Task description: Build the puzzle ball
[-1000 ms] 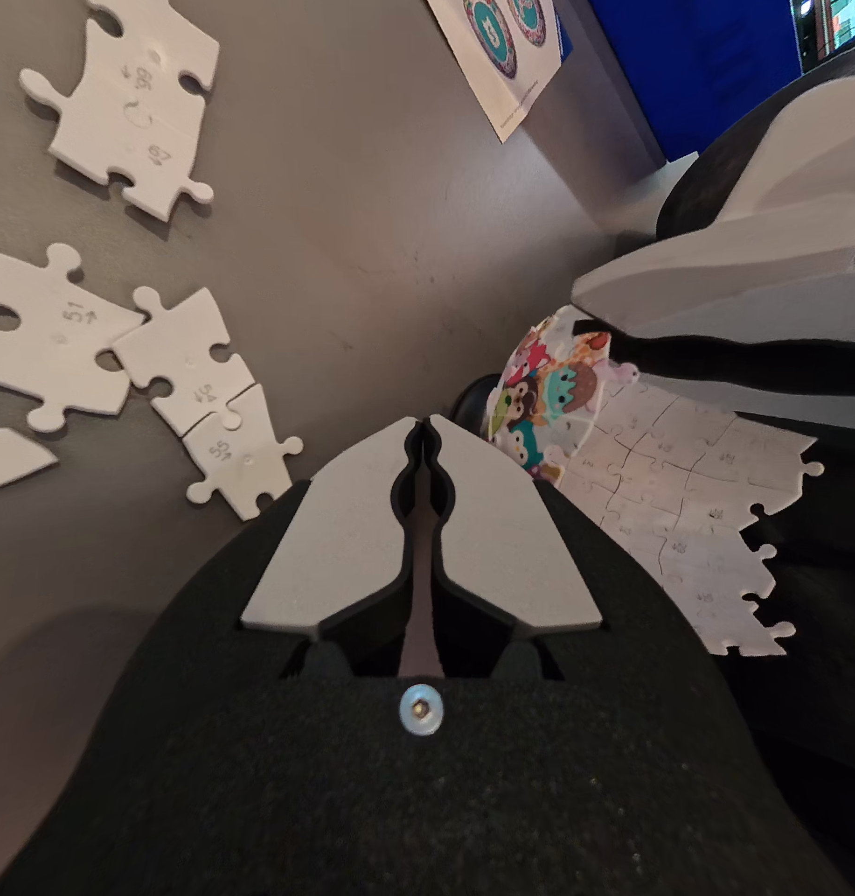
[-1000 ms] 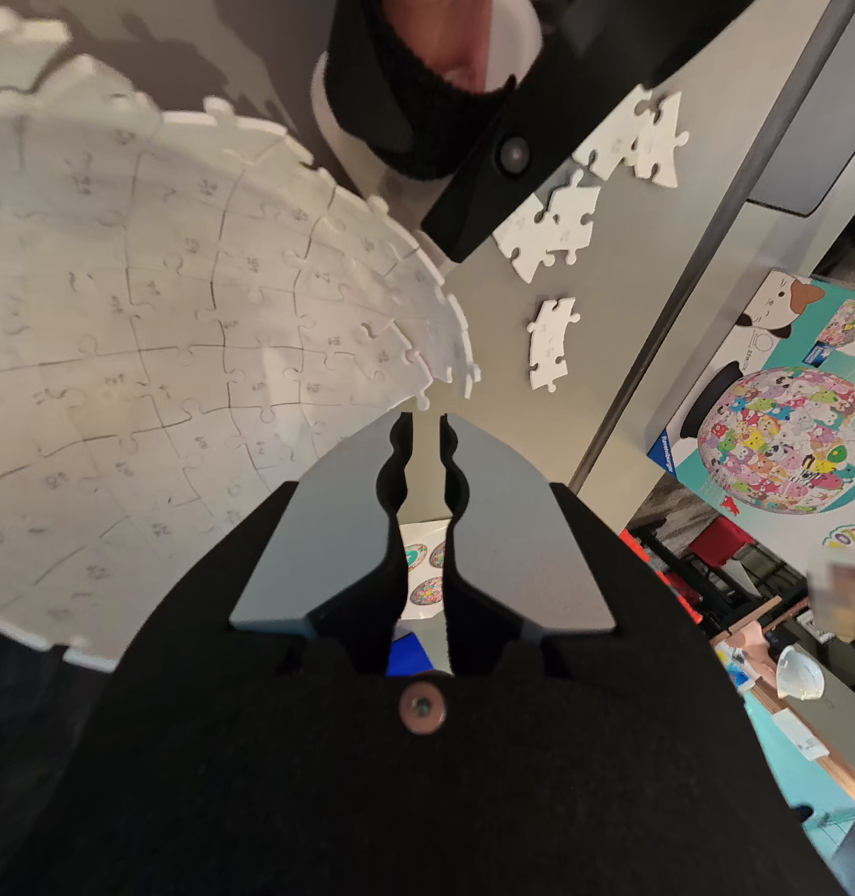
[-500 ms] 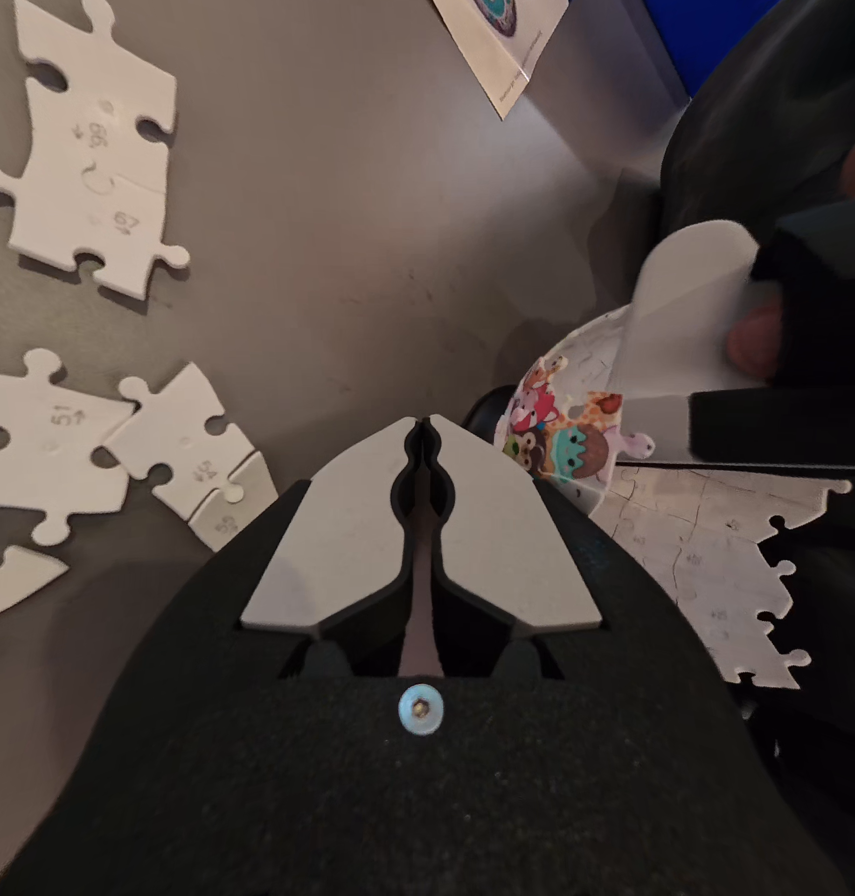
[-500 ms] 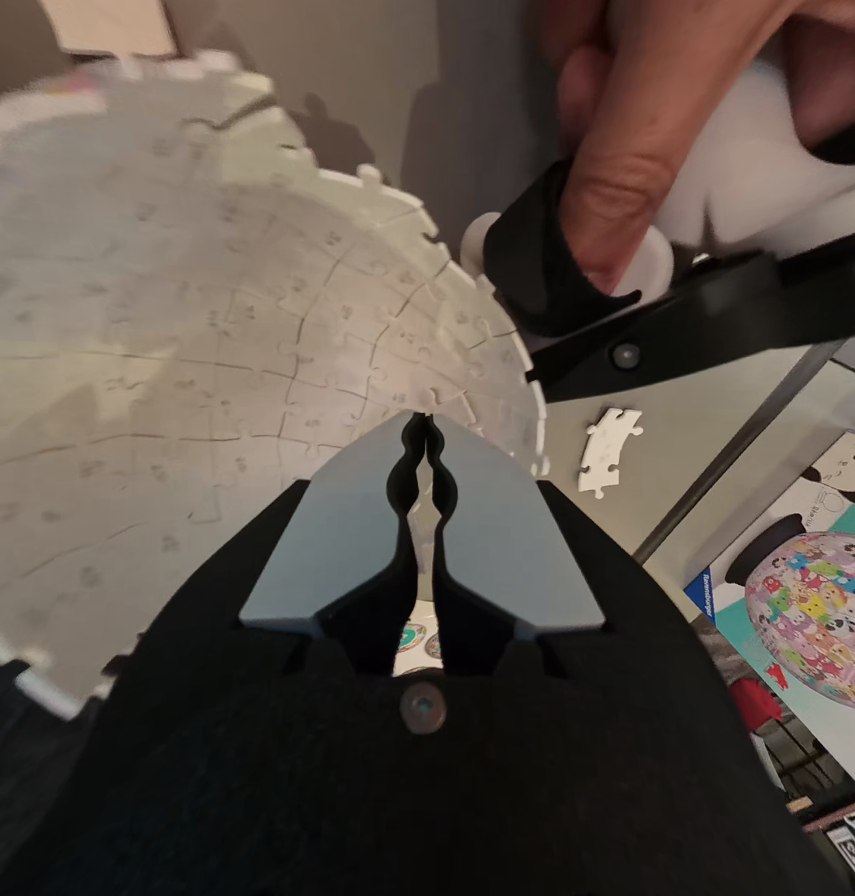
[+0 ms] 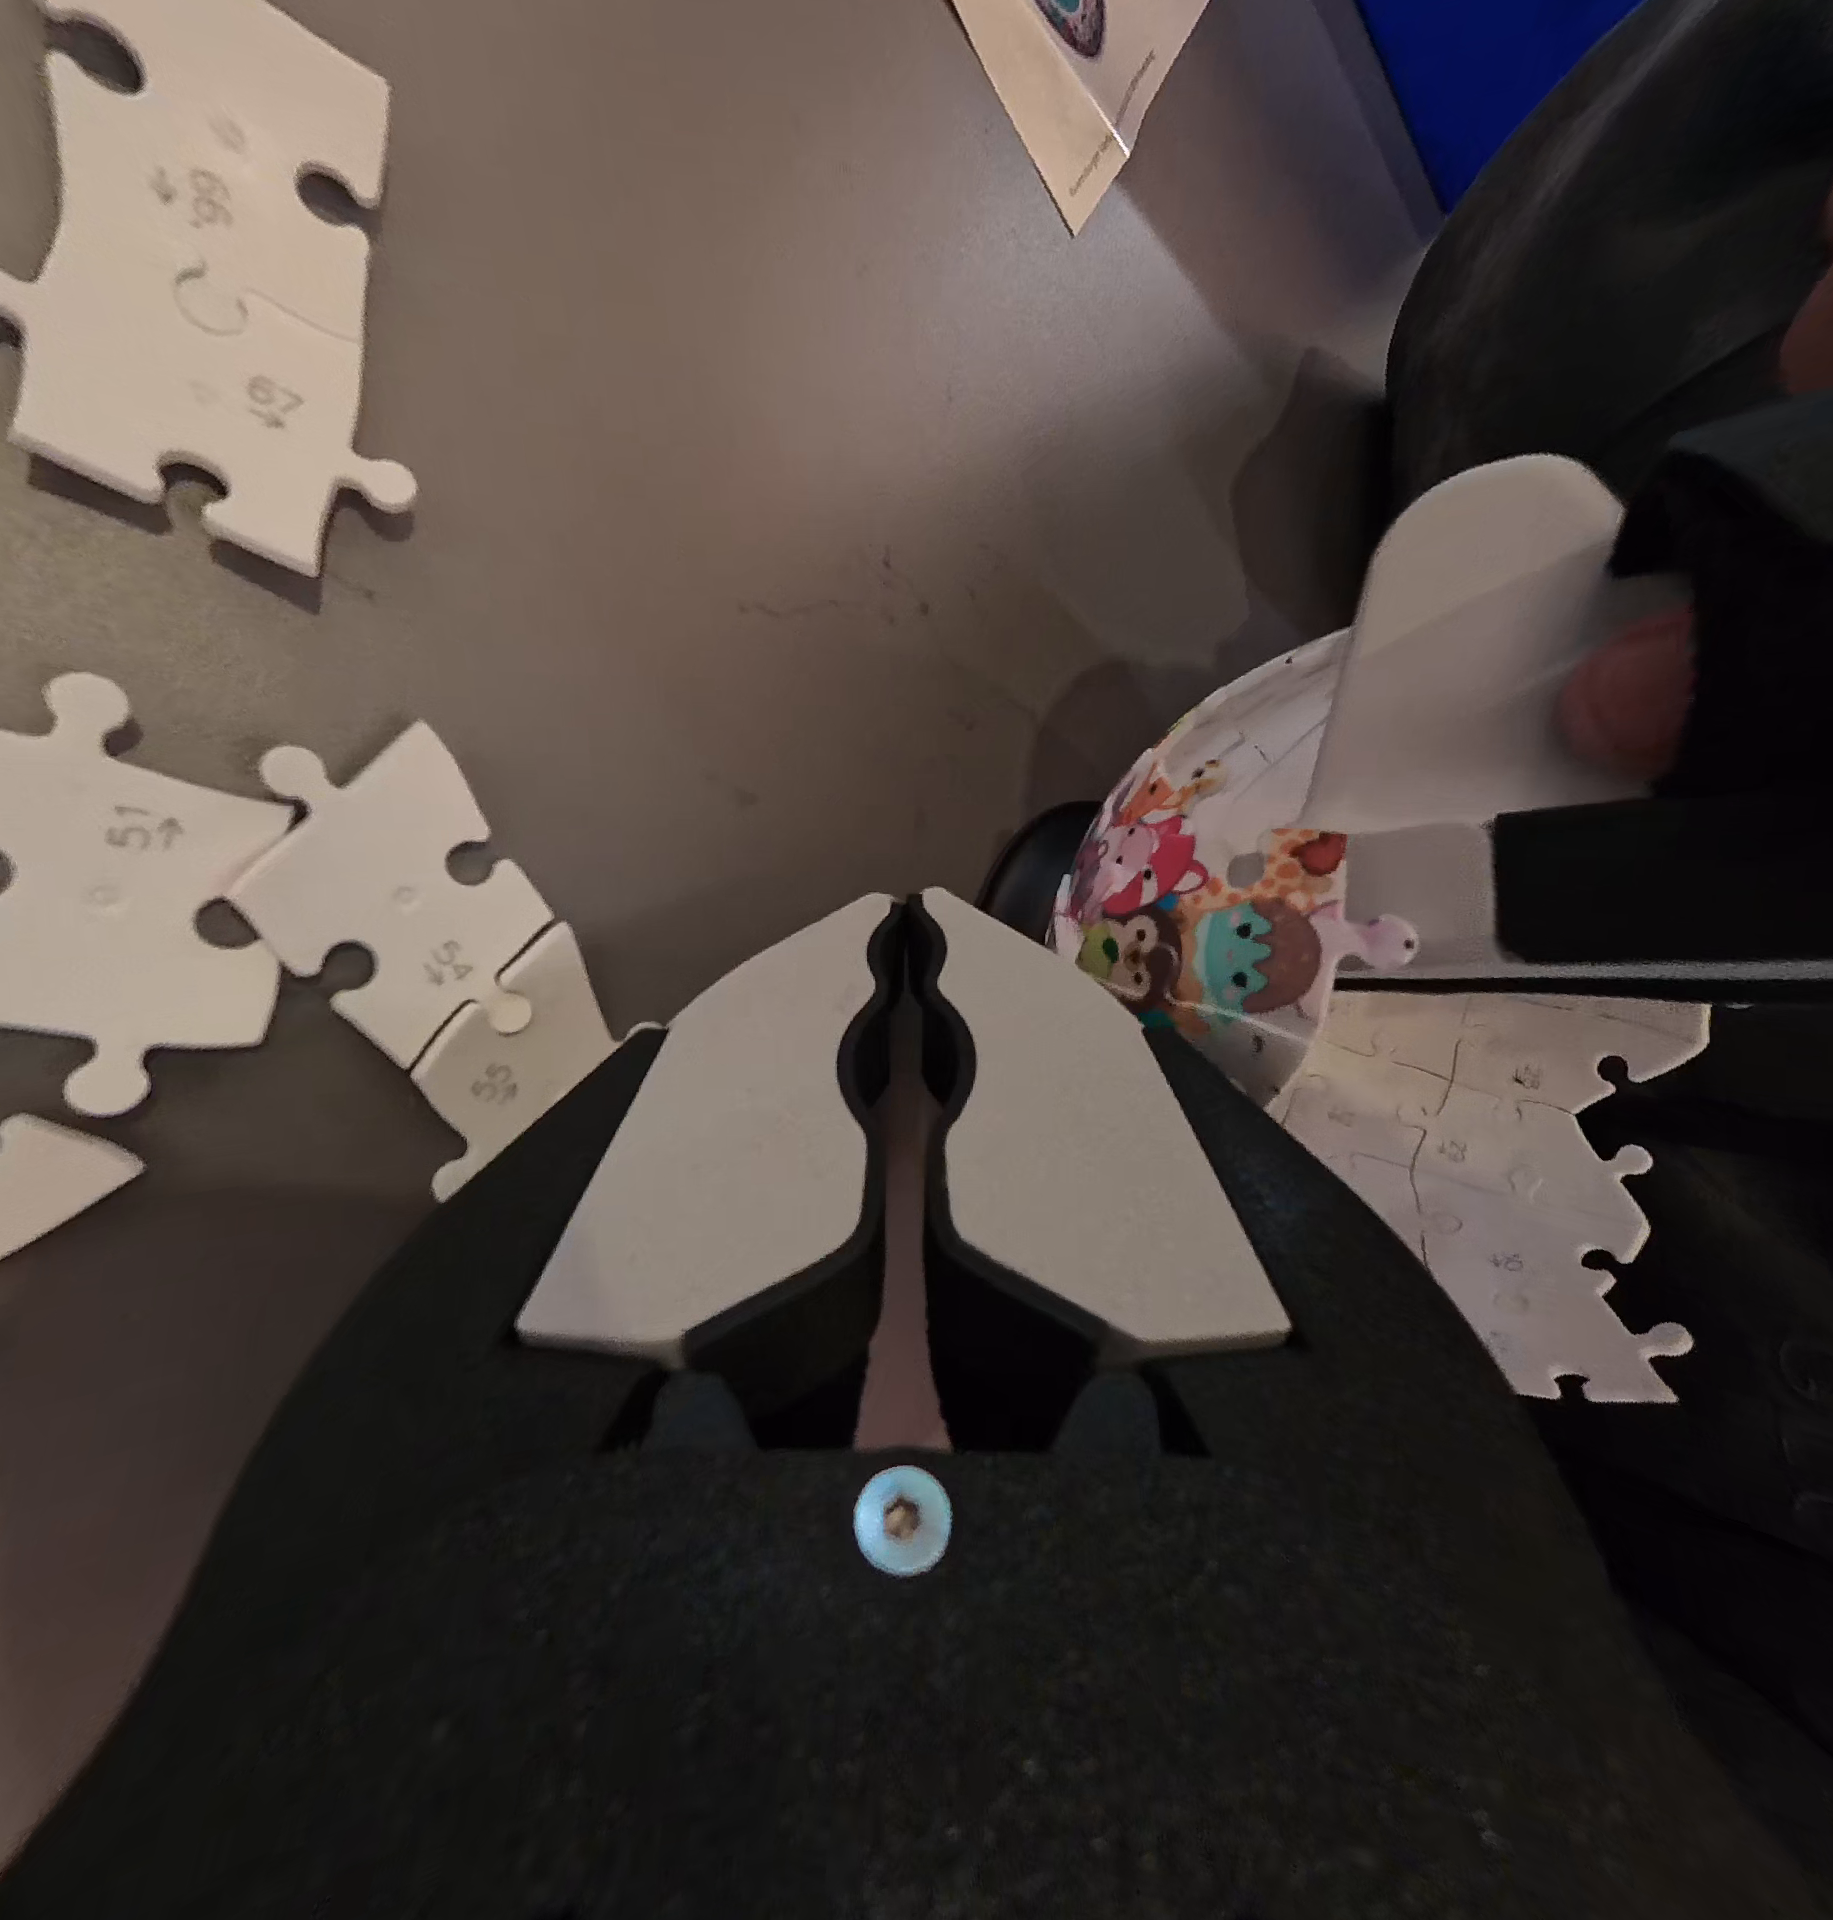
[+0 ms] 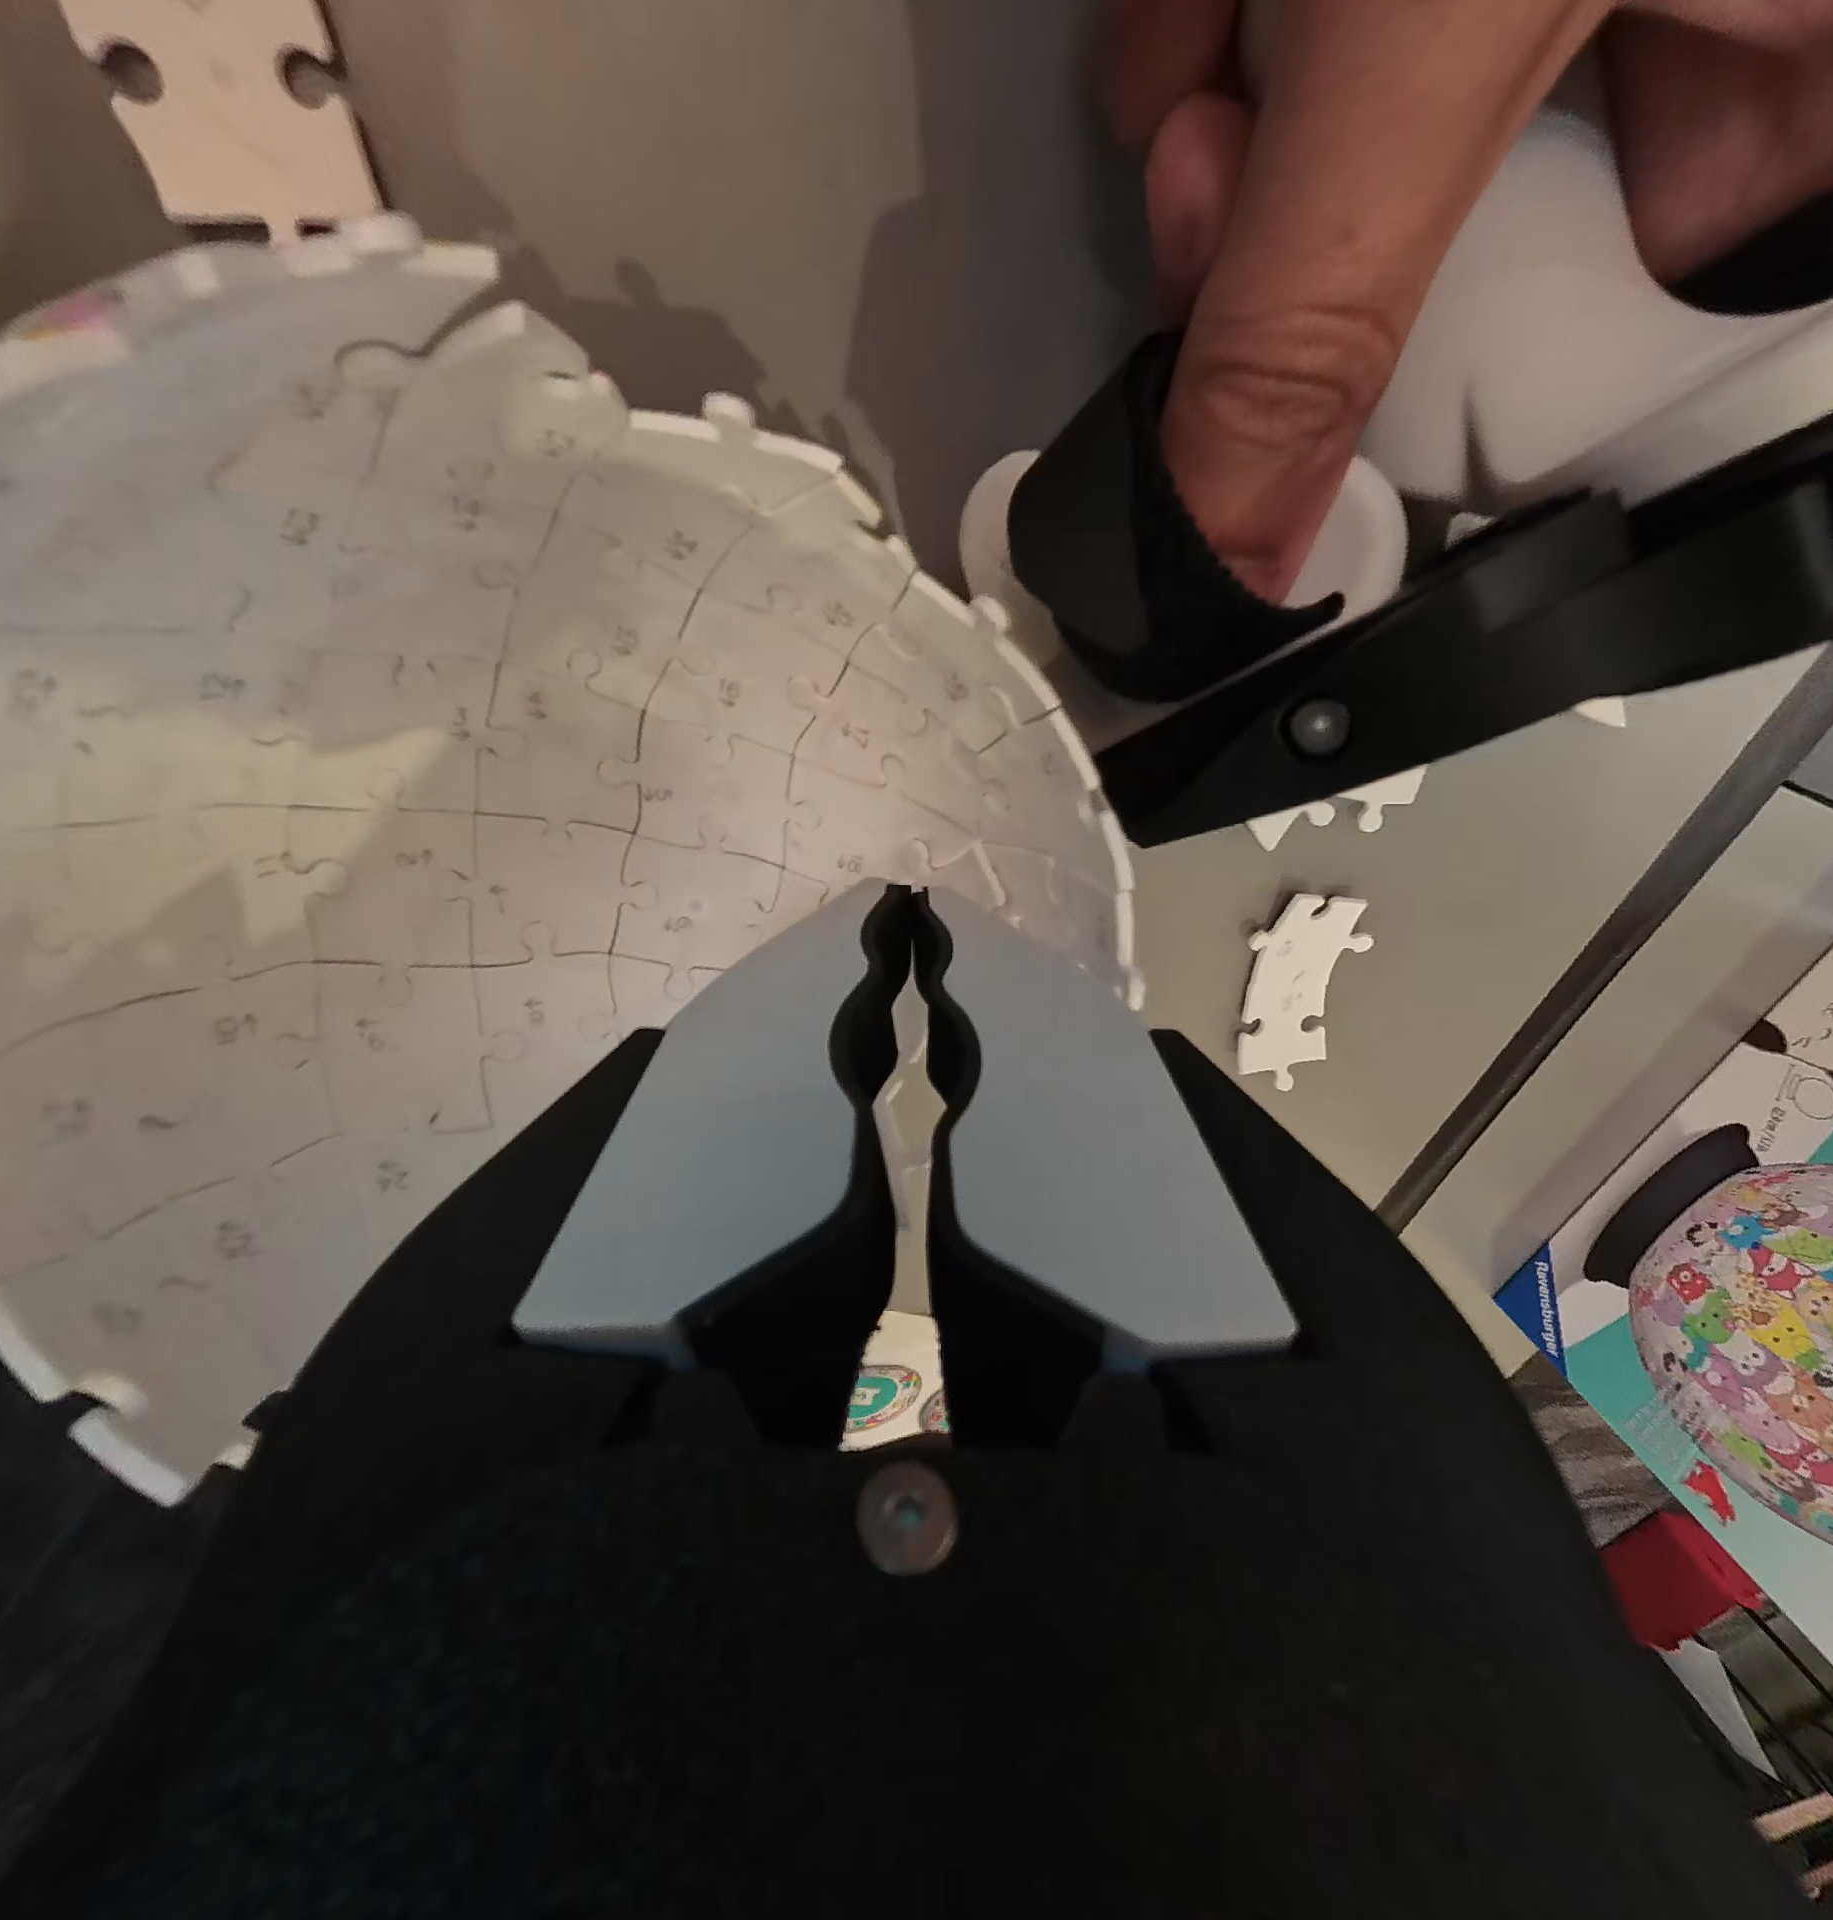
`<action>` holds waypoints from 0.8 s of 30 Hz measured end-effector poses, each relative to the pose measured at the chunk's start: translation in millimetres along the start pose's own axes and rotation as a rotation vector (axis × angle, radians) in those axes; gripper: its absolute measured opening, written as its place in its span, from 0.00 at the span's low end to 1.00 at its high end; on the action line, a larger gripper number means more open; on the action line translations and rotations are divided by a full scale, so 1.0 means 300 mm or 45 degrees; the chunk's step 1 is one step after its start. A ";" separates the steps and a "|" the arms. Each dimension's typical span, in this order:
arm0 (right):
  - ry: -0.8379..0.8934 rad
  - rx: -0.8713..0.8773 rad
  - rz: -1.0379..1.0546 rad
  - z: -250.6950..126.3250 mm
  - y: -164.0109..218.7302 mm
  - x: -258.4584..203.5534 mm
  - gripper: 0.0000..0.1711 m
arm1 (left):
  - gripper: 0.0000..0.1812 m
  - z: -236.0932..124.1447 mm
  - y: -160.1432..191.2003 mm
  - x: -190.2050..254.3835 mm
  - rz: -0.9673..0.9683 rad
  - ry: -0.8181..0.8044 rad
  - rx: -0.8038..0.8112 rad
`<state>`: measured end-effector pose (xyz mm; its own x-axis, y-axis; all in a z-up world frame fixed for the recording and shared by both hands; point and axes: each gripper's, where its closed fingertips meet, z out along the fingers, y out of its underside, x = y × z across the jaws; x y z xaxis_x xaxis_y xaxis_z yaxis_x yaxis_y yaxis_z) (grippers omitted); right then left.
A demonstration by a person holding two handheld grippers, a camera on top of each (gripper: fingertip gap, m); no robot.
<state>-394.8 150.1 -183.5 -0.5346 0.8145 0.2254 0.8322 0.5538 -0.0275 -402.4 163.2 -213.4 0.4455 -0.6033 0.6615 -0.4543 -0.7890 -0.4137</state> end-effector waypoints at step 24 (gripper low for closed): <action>-0.025 -0.018 0.014 0.022 0.000 -0.003 0.00 | 0.00 0.007 0.002 0.010 -0.012 0.030 -0.006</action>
<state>-395.3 150.3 -190.0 -0.5279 0.8239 0.2063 0.8401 0.5423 -0.0158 -399.6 160.7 -212.8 0.4317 -0.5928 0.6799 -0.4535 -0.7942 -0.4045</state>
